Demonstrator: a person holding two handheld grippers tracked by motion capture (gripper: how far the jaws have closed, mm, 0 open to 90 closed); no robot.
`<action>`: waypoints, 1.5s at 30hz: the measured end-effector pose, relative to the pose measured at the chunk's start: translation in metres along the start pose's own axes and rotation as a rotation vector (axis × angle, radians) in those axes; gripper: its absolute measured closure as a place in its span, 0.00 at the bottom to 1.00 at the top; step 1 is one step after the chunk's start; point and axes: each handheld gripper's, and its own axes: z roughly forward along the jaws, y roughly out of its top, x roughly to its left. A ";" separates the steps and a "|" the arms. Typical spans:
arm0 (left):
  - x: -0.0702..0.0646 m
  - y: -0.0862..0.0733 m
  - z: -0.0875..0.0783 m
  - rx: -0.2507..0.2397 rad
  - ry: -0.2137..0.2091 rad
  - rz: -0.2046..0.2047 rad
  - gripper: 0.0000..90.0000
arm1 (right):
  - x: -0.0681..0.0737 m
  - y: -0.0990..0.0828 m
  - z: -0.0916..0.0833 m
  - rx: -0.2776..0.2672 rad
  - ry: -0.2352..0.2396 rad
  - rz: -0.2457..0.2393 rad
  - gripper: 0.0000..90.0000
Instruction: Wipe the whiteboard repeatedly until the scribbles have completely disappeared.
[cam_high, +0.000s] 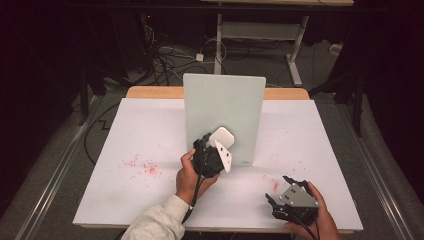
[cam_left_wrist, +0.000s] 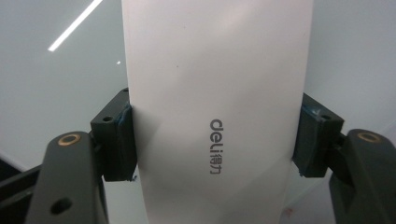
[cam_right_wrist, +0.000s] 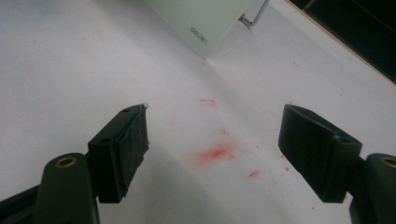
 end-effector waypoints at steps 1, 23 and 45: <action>-0.003 0.001 0.001 -0.001 0.010 0.012 0.32 | 0.000 0.000 0.000 0.000 -0.001 -0.001 0.27; 0.002 -0.012 0.002 0.073 0.106 0.013 0.32 | 0.001 0.000 -0.001 0.000 0.004 -0.007 0.27; -0.012 -0.009 0.004 0.097 0.108 0.050 0.32 | 0.000 0.000 0.001 0.009 0.005 -0.003 0.27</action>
